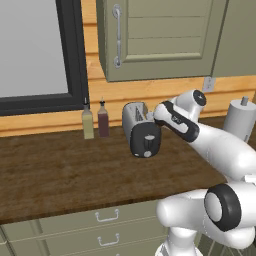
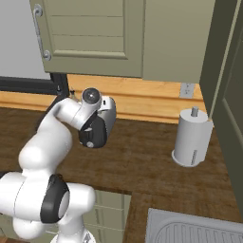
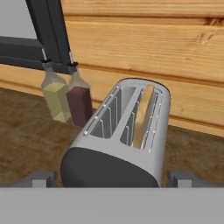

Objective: Start the toaster. Once the lever pops up, take the bread to the plate on the dining counter.

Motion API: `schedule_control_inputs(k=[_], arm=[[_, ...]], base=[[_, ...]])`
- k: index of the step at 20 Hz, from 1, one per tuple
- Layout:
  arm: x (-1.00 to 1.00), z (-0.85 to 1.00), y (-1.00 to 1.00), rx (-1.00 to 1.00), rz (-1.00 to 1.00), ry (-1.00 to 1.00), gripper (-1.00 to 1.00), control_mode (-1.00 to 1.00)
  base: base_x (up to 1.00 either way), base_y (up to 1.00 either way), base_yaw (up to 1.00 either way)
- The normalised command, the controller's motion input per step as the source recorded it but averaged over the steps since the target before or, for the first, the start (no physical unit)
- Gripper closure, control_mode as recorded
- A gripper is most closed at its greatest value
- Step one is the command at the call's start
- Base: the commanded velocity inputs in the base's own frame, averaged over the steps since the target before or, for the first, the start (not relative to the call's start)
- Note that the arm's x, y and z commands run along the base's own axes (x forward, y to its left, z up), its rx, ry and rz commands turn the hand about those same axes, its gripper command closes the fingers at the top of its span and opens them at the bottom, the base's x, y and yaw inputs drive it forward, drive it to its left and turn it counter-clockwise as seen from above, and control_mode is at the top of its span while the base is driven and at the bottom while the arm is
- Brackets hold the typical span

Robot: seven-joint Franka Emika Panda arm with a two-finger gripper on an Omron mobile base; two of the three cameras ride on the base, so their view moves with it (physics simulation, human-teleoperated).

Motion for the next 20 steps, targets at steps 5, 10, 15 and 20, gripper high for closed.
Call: schedule_control_inputs(k=[5, 10, 15, 20], arm=[[0.15, -0.09, 0.11, 0.00, 0.00, 0.00, -1.00, -1.00], [0.18, 0.00, 0.03, -0.02, -0.05, 0.00, -1.00, -1.00], [0.20, 0.00, 0.03, -0.06, -0.07, 0.08, -1.00, -1.00], [0.09, 0.00, 0.00, -0.05, -0.05, 0.09, -1.00, -1.00]], base=[[0.00, 0.00, 0.00], [0.00, 0.00, 0.00], [0.00, 0.00, 0.00], [0.00, 0.00, 0.00]])
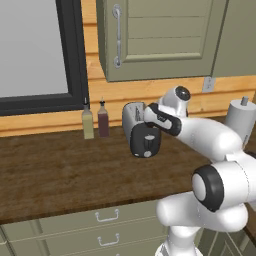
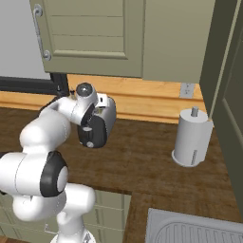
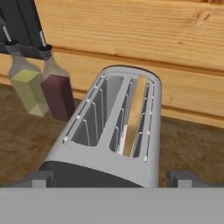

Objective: Start the toaster. Once the lever pops up, take the bread to the plate on the dining counter.

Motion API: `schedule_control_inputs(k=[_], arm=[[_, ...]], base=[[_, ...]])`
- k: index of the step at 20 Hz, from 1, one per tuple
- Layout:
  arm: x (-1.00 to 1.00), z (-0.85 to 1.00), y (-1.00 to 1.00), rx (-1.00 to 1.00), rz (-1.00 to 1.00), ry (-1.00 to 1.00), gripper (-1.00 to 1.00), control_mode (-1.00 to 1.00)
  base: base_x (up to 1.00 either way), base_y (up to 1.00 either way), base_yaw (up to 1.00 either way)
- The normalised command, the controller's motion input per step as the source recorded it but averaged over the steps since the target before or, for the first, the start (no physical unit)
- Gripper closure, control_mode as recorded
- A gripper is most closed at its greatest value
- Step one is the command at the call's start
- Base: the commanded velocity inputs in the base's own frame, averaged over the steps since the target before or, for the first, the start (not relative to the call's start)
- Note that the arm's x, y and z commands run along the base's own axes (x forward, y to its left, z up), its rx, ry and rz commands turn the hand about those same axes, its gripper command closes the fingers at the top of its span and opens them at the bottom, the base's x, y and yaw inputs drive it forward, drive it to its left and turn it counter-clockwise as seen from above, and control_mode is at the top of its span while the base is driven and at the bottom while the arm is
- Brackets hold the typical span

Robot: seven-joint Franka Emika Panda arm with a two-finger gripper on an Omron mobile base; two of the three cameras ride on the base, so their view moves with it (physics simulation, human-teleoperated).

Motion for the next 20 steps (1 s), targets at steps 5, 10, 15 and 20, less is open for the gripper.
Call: schedule_control_inputs(k=[5, 10, 15, 20], arm=[[0.14, -0.02, 0.00, -0.01, -0.04, 0.01, -1.00, -1.00], [0.21, -0.01, 0.00, 0.00, -0.05, 0.00, -1.00, -1.00], [0.08, -0.07, -0.05, 0.00, -0.06, 0.00, -1.00, -1.00], [0.11, -0.21, -0.06, 0.00, -0.05, 0.00, -1.00, -1.00]], base=[[0.00, 0.00, 0.00], [0.00, 0.00, 0.00], [0.00, 0.00, 0.00], [0.00, 0.00, 0.00]])
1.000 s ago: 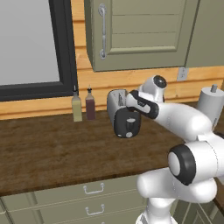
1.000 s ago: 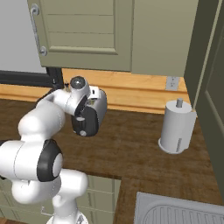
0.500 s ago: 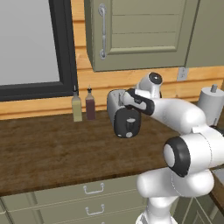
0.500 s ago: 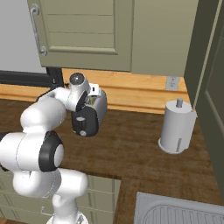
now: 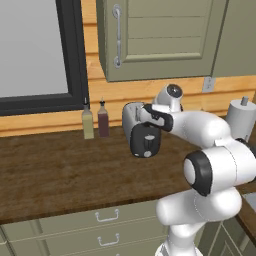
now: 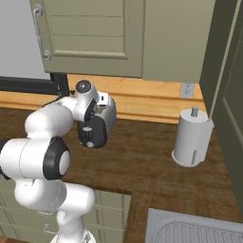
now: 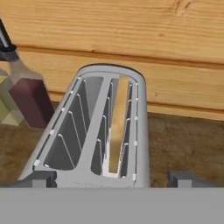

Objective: Start the toaster. Once the lever pops up, take the bread to the plate on the dining counter.

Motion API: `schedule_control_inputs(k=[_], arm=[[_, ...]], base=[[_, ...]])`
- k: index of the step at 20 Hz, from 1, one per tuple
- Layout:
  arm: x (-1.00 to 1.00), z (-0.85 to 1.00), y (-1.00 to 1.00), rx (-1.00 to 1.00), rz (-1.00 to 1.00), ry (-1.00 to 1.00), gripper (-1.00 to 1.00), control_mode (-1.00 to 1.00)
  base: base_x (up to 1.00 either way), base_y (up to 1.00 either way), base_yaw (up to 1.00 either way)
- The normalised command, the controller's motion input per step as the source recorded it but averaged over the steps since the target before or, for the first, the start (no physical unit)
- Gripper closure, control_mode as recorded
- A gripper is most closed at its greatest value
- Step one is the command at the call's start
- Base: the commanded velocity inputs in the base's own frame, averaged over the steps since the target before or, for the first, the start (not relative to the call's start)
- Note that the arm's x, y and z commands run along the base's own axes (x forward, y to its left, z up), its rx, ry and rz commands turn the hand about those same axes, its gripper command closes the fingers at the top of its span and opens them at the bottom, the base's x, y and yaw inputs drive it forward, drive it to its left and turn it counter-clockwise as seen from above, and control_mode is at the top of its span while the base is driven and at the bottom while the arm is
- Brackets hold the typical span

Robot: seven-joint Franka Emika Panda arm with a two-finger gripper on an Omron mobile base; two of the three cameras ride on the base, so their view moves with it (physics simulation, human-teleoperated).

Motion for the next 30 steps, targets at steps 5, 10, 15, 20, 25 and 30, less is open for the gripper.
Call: schedule_control_inputs(k=[5, 10, 15, 20, 25, 30], arm=[[0.18, -0.15, 0.00, 0.00, -0.03, 0.00, -1.00, -1.00], [0.21, -0.12, 0.00, 0.00, -0.02, 0.00, -1.00, -1.00], [0.19, -0.06, 0.00, 0.00, -0.02, 0.00, -1.00, -1.00], [0.18, -0.08, 0.00, 0.00, -0.01, 0.00, -1.00, -1.00], [0.19, -0.10, 0.00, 0.00, 0.00, 0.00, -1.00, -1.00], [0.16, -0.12, 0.00, 0.00, 0.00, 0.00, -1.00, -1.00]], base=[[0.00, 0.00, 0.00], [0.00, 0.00, 0.00], [0.00, 0.00, 0.00], [0.00, 0.00, 0.00], [0.00, 0.00, 0.00], [0.00, 0.00, 0.00]])
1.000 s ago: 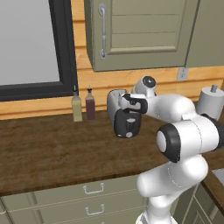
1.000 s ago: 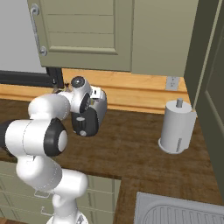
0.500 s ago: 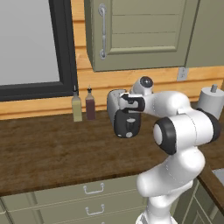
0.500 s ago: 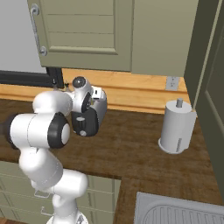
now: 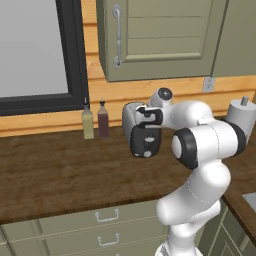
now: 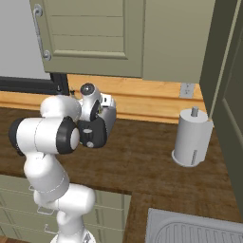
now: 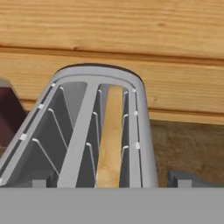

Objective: Start the toaster. Once the lever pops up, take the bread to the plate on the dining counter.

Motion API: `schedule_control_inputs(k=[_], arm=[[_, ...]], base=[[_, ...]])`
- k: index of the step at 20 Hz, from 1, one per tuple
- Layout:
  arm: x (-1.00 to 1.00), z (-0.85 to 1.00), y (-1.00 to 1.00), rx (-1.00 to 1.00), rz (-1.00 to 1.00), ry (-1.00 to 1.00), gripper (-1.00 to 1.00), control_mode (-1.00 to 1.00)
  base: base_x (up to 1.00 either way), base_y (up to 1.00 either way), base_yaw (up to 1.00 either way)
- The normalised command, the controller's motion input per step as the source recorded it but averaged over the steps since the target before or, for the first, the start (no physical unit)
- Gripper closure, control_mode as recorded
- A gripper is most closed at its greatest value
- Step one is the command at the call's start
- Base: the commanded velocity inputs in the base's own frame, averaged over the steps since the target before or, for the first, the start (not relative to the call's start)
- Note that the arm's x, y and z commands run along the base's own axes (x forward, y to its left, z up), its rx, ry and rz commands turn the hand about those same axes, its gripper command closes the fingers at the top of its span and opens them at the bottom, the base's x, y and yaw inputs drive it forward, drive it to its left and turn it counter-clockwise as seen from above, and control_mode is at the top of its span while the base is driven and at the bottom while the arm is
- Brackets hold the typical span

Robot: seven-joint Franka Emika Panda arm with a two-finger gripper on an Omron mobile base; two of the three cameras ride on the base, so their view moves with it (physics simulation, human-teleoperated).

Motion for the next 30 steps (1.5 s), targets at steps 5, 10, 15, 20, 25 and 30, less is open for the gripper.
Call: schedule_control_inputs(k=[5, 10, 15, 20, 25, 30], arm=[[0.14, -0.14, 0.00, 0.00, 0.00, 0.00, -1.00, -1.00], [0.11, -0.24, 0.00, 0.00, 0.00, 0.00, -1.00, -1.00], [0.00, -0.25, 0.00, 0.01, 0.00, 0.00, 1.00, -1.00], [0.00, -0.15, 0.00, 0.00, 0.00, 0.00, 1.00, -1.00], [0.00, -0.01, 0.00, 0.00, 0.00, 0.02, 1.00, -1.00], [-0.02, 0.00, -0.01, 0.01, 0.00, 0.00, 1.00, -1.00]], base=[[0.00, 0.00, 0.00], [0.00, 0.00, 0.00], [0.00, 0.00, 0.00], [0.00, 0.00, 0.00], [0.00, 0.00, 0.00], [0.00, 0.00, 0.00]])
